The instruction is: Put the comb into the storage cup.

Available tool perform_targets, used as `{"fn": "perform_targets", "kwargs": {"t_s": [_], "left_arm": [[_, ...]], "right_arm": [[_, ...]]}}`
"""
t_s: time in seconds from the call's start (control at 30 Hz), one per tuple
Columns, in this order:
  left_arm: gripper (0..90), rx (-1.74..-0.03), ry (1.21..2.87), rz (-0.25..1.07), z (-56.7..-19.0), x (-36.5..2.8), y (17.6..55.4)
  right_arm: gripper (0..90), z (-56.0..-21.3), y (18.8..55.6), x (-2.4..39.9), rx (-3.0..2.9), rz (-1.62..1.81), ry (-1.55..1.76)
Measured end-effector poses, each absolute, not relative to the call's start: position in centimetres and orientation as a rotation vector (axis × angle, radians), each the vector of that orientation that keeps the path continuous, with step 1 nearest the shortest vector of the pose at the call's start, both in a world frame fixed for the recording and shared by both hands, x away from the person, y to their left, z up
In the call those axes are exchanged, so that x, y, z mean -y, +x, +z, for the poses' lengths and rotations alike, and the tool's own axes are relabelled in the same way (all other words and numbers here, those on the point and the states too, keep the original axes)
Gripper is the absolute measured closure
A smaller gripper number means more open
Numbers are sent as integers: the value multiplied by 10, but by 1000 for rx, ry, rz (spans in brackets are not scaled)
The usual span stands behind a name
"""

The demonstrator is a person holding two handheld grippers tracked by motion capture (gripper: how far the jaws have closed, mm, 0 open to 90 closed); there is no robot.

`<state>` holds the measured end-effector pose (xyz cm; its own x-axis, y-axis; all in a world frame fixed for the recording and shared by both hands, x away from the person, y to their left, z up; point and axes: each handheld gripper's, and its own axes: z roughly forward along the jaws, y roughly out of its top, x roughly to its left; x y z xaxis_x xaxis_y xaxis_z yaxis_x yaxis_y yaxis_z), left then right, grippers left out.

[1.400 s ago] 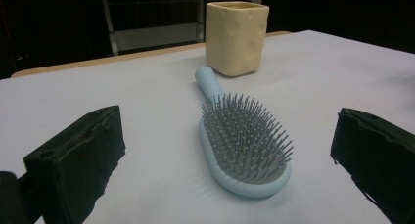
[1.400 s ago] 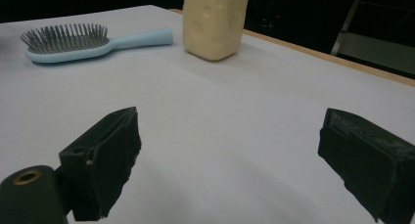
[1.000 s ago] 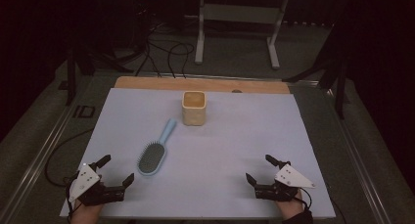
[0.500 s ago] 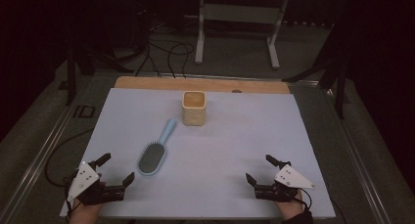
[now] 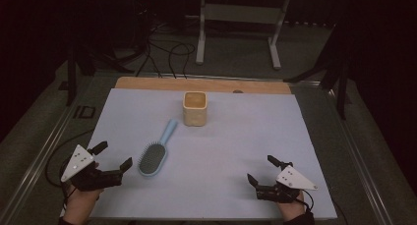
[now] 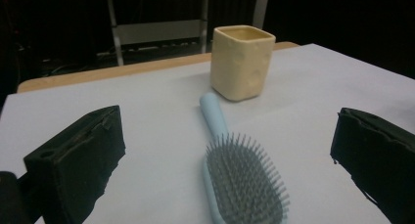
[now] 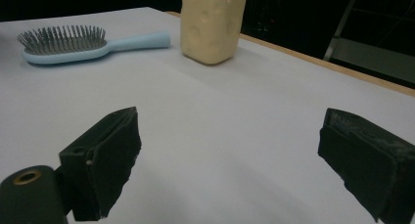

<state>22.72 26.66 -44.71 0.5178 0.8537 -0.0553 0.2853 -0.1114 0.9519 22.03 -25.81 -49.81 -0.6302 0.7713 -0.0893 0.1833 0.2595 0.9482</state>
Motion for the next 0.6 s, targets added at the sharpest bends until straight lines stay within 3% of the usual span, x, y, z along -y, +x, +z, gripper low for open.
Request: {"fn": "perform_targets", "kwargs": {"t_s": [0.6], "left_arm": [[0, -982, 1772, 549, -412, -242, 277]], "right_arm": [[83, -499, 221, 257, -1990, 1384, 855]]}}
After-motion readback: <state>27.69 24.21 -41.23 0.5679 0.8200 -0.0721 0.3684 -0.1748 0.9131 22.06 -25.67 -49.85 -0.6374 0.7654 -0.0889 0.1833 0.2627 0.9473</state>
